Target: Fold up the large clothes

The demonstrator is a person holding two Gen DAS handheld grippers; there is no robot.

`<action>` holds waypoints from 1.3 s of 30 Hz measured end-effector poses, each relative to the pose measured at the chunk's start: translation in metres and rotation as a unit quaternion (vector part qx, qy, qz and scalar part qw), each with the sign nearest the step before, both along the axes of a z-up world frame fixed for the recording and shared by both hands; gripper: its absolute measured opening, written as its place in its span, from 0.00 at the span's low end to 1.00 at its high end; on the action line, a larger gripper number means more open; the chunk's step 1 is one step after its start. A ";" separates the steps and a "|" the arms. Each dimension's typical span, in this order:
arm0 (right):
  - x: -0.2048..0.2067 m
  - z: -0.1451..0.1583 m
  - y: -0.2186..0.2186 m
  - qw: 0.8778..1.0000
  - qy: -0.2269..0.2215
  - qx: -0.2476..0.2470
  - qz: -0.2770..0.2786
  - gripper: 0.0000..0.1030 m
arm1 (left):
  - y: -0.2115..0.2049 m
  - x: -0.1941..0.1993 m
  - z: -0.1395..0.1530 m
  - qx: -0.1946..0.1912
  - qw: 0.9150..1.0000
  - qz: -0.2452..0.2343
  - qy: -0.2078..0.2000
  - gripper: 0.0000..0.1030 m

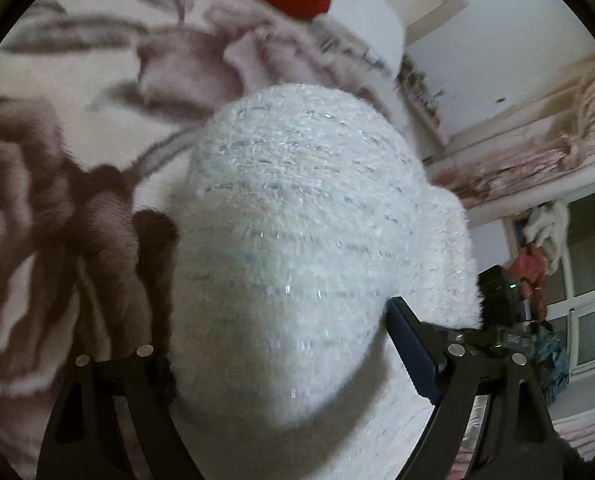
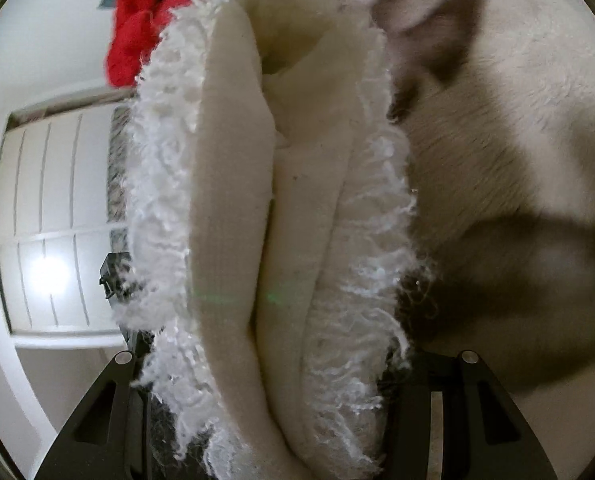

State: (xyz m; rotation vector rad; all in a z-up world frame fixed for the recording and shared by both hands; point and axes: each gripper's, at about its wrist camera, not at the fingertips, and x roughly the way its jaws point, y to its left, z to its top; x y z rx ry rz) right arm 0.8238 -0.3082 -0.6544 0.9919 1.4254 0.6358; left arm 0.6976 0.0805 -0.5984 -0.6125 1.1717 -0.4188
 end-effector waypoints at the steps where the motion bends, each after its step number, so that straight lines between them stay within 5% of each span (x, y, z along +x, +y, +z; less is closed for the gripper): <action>1: 0.005 -0.011 -0.002 1.000 0.011 0.001 -0.006 0.49 | -0.006 0.005 -0.013 0.011 1.000 -0.010 0.005 0.84; 5: 0.016 -0.028 0.003 1.000 0.020 -0.011 -0.003 0.49 | -0.015 0.006 -0.024 0.014 1.000 -0.022 0.004 0.84; 7: -0.010 -0.020 -0.018 0.999 0.021 -0.025 0.003 0.52 | -0.017 0.000 -0.024 0.018 1.000 -0.021 0.002 0.87; 10: 0.006 0.004 -0.012 0.998 0.017 -0.062 0.012 0.61 | -0.019 -0.002 -0.021 0.031 0.999 -0.023 0.001 0.89; 15: -0.003 0.074 0.020 0.978 0.004 -0.207 0.021 0.69 | -0.015 -0.001 -0.011 0.046 0.999 -0.007 0.003 0.90; 19: -0.046 0.102 0.028 0.977 0.003 -0.213 0.026 0.69 | -0.010 -0.017 0.000 0.080 0.997 0.006 -0.003 0.89; 21: -0.061 0.086 0.037 0.981 0.024 -0.188 0.036 0.63 | -0.014 -0.028 0.006 0.121 0.993 0.006 -0.017 0.89; 22: -0.063 0.078 0.041 0.982 0.031 -0.183 0.030 0.43 | -0.017 -0.035 0.009 0.141 0.990 0.008 -0.023 0.89; 23: -0.065 0.076 0.040 0.982 0.038 -0.186 0.017 0.34 | -0.018 -0.041 0.010 0.158 0.987 0.008 -0.029 0.89; 26: -0.066 0.093 0.041 0.974 0.005 -0.224 -0.016 0.30 | -0.031 -0.060 0.017 0.202 0.978 0.011 -0.053 0.89; 30: -0.052 0.086 0.069 0.952 0.002 -0.307 0.003 0.32 | -0.049 -0.080 0.021 0.270 0.961 0.006 -0.058 0.96; 34: -0.045 0.120 0.096 0.924 -0.023 -0.382 0.013 0.56 | -0.064 -0.099 0.035 0.324 0.943 0.024 -0.074 0.96; 36: -0.051 0.145 0.105 0.894 -0.050 -0.445 0.009 0.73 | -0.068 -0.110 0.045 0.336 0.938 0.032 -0.083 0.96; 37: -0.054 0.159 0.114 0.868 -0.069 -0.491 0.008 0.81 | -0.070 -0.115 0.049 0.345 0.934 0.038 -0.085 0.96; 39: -0.061 0.175 0.126 0.831 -0.095 -0.548 0.012 0.82 | -0.071 -0.124 0.059 0.348 0.932 0.045 -0.087 0.96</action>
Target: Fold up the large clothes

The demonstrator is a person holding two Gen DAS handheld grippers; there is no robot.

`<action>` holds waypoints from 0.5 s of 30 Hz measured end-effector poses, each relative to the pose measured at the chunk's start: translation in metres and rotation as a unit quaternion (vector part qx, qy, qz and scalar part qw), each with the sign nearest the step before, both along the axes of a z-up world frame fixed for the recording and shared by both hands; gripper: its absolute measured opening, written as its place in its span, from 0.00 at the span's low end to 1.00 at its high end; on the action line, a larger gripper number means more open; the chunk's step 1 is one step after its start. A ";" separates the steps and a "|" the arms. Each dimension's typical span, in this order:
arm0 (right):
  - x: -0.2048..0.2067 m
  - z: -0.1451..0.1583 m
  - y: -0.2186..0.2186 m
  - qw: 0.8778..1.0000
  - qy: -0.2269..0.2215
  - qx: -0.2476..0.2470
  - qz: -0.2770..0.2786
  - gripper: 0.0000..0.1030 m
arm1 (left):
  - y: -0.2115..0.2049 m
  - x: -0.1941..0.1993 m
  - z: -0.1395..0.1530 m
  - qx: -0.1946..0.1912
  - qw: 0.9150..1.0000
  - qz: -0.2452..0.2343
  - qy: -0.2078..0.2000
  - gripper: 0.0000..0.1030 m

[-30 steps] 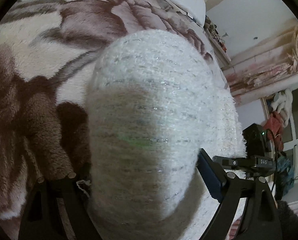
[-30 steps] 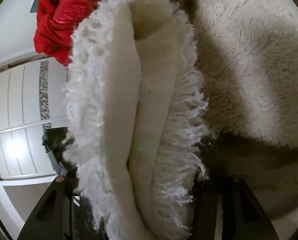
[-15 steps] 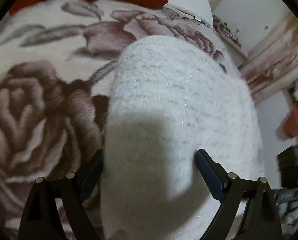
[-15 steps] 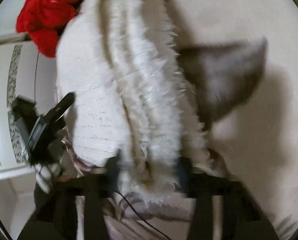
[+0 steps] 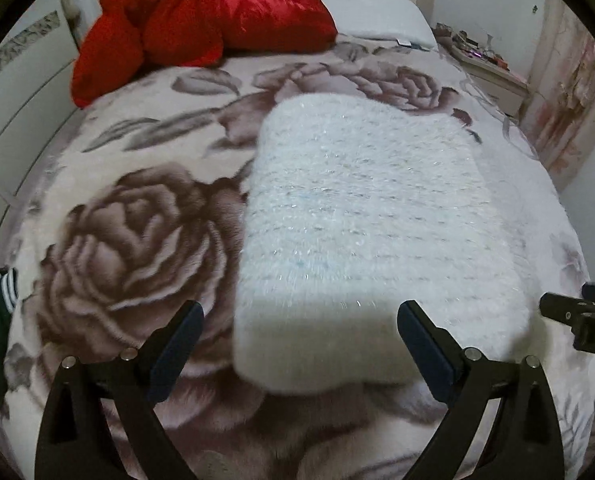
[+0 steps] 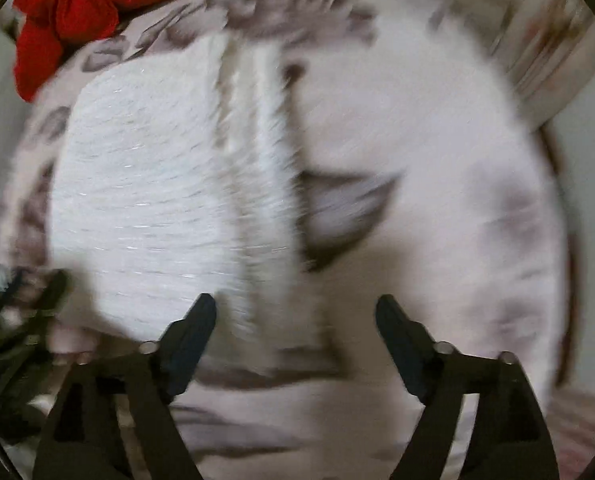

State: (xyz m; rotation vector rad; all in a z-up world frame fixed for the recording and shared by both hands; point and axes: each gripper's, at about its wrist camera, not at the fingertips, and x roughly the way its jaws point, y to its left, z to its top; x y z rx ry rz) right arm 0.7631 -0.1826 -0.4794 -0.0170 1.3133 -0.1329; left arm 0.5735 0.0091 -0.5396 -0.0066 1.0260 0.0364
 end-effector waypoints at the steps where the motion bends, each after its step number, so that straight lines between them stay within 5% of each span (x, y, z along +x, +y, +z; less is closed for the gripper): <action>1: -0.015 0.011 -0.010 1.000 -0.007 -0.022 0.003 0.83 | -0.001 -0.007 0.006 0.002 1.000 0.005 -0.001 0.96; 9: -0.120 0.081 -0.042 0.994 -0.065 -0.085 0.010 0.88 | -0.009 -0.070 0.078 -0.010 0.999 0.032 -0.018 0.97; 15: -0.206 0.180 -0.060 0.991 -0.113 -0.077 0.012 0.88 | -0.018 -0.137 0.162 -0.015 0.998 0.046 -0.047 0.96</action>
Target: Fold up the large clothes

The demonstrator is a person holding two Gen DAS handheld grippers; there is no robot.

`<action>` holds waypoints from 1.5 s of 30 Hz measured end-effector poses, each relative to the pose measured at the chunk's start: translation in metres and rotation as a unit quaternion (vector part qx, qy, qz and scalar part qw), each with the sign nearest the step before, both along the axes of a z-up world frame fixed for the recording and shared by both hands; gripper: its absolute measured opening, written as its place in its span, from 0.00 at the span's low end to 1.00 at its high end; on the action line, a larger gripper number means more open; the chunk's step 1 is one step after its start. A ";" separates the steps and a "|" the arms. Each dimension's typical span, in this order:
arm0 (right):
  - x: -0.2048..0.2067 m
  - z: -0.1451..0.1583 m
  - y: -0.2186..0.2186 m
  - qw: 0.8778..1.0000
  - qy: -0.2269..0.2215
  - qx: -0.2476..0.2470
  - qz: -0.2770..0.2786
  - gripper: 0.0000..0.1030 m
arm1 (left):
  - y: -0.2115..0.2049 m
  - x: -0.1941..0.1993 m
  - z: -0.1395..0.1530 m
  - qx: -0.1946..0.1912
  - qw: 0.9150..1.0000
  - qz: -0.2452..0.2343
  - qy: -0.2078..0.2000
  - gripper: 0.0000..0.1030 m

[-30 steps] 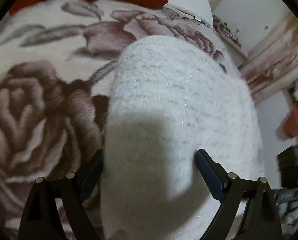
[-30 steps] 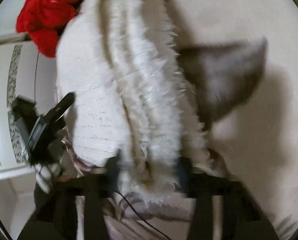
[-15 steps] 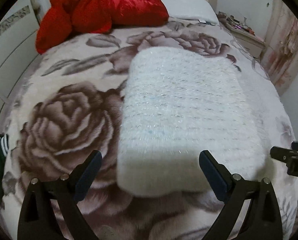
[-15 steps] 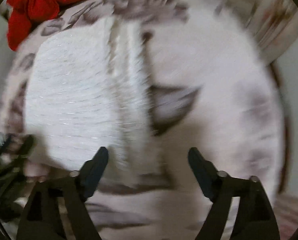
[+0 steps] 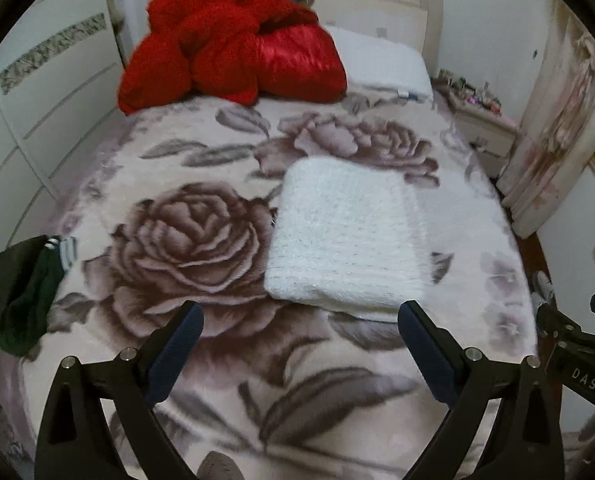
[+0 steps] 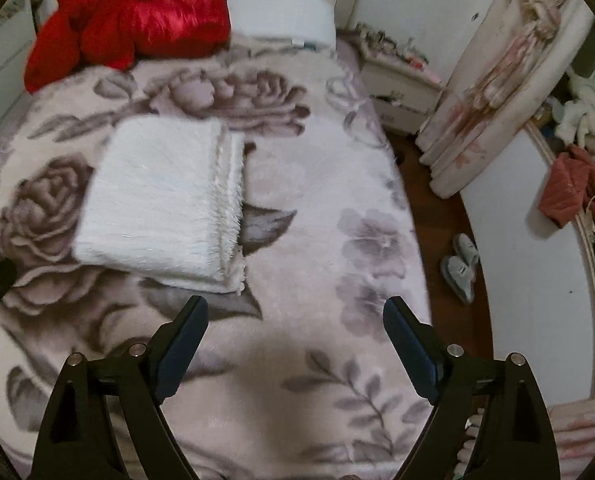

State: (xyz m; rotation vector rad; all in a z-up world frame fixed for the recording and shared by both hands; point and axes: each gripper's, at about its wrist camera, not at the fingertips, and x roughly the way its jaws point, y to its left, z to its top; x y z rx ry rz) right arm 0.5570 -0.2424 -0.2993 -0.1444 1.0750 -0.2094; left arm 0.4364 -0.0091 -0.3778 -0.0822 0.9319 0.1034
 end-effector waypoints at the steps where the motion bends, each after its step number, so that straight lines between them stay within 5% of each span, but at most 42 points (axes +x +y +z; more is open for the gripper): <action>1: -0.014 0.019 0.000 1.000 -0.008 0.002 0.001 0.88 | -0.002 -0.016 0.019 0.001 1.000 0.001 -0.007 0.96; 14: -0.206 0.241 -0.012 0.996 -0.082 0.023 0.008 0.88 | -0.031 -0.177 0.186 0.016 0.998 0.016 -0.053 0.96; 23: -0.322 0.346 -0.014 0.992 -0.120 0.026 0.037 0.91 | -0.048 -0.267 0.270 0.015 0.997 0.016 -0.077 0.96; 33: -0.399 0.412 -0.020 0.985 -0.162 0.033 0.046 0.95 | -0.050 -0.316 0.311 0.015 0.994 0.017 -0.105 0.97; 45: -0.423 0.431 -0.026 0.982 -0.177 0.039 0.048 0.96 | -0.052 -0.343 0.325 0.025 0.990 0.020 -0.141 0.97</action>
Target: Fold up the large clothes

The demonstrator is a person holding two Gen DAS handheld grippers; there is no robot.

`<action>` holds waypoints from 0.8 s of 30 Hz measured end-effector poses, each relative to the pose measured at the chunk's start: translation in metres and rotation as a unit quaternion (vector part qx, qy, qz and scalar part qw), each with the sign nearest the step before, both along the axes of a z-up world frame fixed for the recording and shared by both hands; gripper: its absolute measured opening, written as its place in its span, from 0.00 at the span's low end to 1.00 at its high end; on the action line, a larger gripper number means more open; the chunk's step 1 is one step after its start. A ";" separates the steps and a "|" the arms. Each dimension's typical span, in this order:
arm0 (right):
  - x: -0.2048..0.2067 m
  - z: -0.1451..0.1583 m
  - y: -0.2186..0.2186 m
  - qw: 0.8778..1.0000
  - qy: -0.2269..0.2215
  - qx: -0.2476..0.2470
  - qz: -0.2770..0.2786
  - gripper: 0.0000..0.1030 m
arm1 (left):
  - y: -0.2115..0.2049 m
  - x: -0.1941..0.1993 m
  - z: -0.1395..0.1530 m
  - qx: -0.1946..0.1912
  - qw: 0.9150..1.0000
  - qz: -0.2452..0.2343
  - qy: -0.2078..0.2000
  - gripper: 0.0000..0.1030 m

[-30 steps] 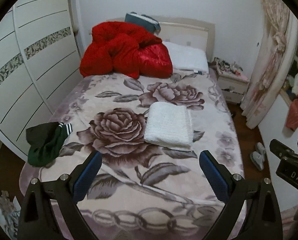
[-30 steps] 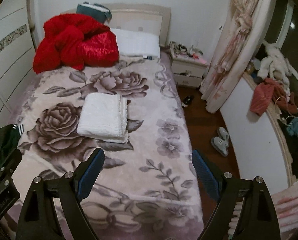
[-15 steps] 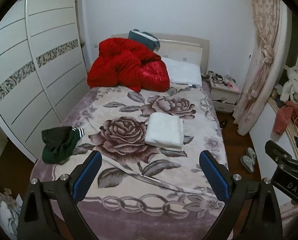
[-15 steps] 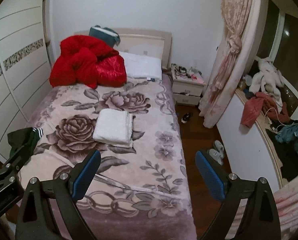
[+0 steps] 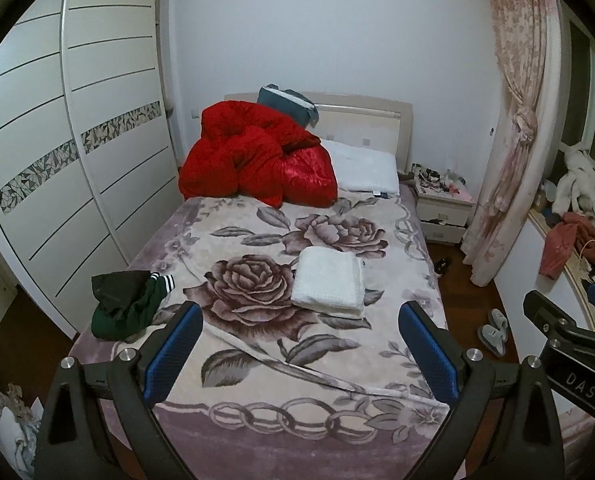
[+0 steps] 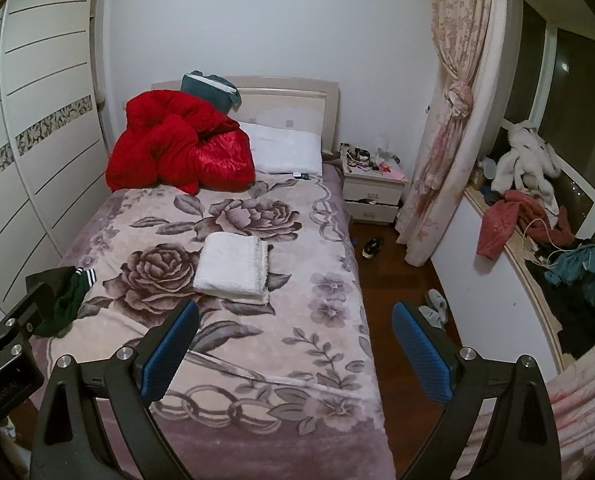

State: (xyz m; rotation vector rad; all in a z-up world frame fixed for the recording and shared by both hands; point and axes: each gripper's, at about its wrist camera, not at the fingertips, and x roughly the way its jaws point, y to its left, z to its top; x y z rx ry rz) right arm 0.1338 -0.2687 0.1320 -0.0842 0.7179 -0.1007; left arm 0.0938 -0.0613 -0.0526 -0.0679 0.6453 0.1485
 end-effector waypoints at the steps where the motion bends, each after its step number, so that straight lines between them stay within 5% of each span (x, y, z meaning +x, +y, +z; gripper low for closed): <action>1: -0.002 0.001 0.000 1.000 -0.001 0.001 0.000 0.96 | 0.000 -0.001 0.000 0.000 1.000 0.000 0.000 0.97; 24: -0.008 0.012 0.008 1.000 -0.003 0.008 0.014 0.96 | -0.004 -0.011 0.004 0.003 1.000 0.002 -0.005 0.97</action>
